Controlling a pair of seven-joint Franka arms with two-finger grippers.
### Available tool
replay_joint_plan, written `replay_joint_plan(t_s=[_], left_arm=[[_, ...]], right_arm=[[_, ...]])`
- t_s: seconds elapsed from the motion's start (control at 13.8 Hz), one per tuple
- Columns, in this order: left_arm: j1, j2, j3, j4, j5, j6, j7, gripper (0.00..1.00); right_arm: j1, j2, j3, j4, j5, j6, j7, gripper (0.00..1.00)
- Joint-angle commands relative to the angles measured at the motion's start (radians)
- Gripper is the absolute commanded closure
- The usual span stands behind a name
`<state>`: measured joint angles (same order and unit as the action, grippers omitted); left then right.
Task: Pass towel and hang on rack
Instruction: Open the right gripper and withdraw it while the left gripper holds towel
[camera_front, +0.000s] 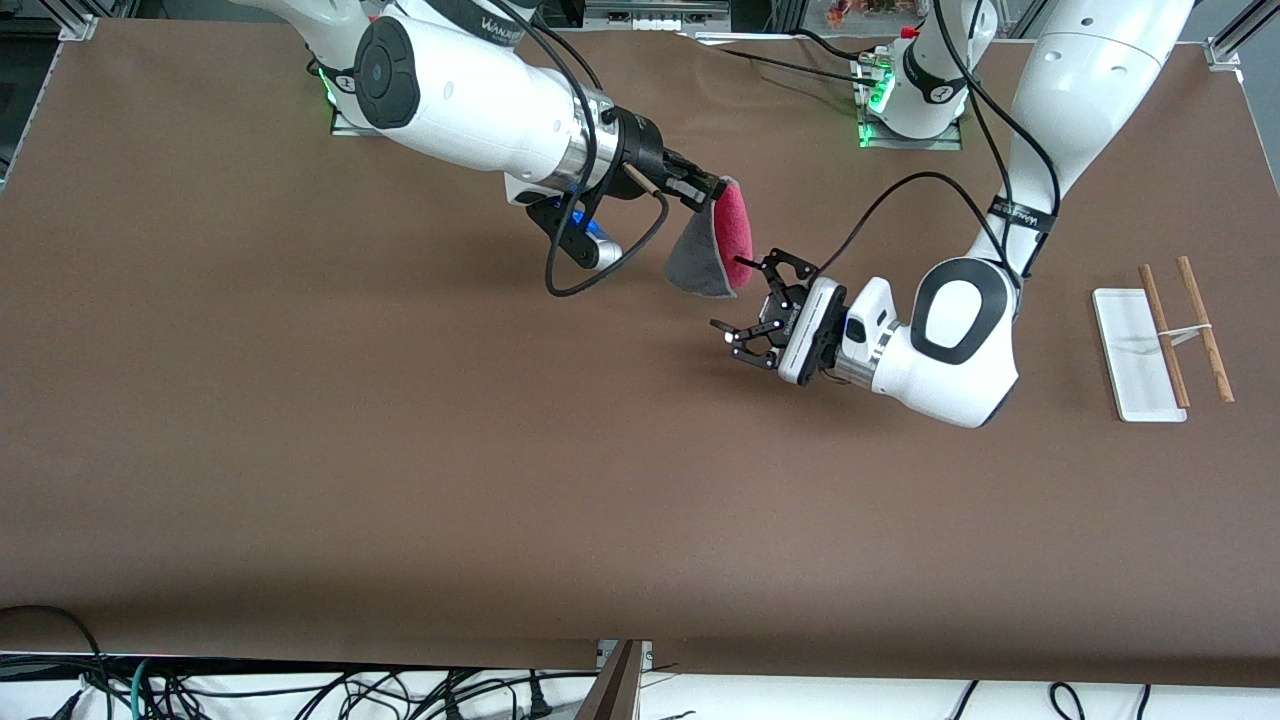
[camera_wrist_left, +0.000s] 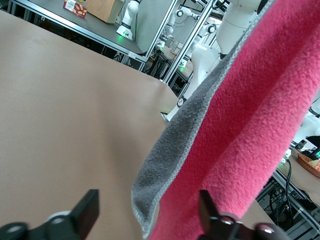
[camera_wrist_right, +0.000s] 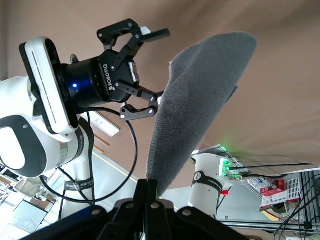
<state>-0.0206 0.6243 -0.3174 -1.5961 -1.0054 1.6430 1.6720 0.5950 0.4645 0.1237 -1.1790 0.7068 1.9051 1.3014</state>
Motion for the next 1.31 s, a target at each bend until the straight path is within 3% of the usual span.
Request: replay_joint_plan(t_s=[0.0,0.65,0.73,0.8,0.87,0.95,1.24], left_arm=[[-0.013,0.006,0.000,-0.015,-0.041,0.014,0.061,1.00],[-0.018,0.015,0.000,-0.016,-0.067,0.011,0.068,1.00],[-0.015,0.014,0.000,-0.010,-0.065,0.009,0.064,1.00],[-0.009,0.014,0.001,-0.004,-0.065,0.009,0.063,1.00],[-0.002,0.012,0.000,-0.004,-0.064,0.008,0.061,1.00],[-0.002,0.012,0.000,-0.004,-0.064,0.005,0.061,1.00],[0.011,-0.015,0.012,-0.001,-0.048,-0.003,0.043,1.00]], right_arm=[[0.005,0.017,0.002,0.035,0.005,-0.006,0.022,1.00],[0.003,0.017,0.002,0.035,0.005,-0.011,0.022,1.00],[0.003,0.017,0.002,0.035,0.005,-0.009,0.022,0.79],[0.003,0.017,-0.001,0.035,0.005,-0.009,0.022,0.40],[0.002,0.016,-0.003,0.036,0.005,-0.009,0.022,0.26],[0.002,0.016,-0.004,0.036,0.005,-0.008,0.021,0.00],[-0.018,0.003,-0.018,0.036,0.000,-0.021,0.015,0.00]])
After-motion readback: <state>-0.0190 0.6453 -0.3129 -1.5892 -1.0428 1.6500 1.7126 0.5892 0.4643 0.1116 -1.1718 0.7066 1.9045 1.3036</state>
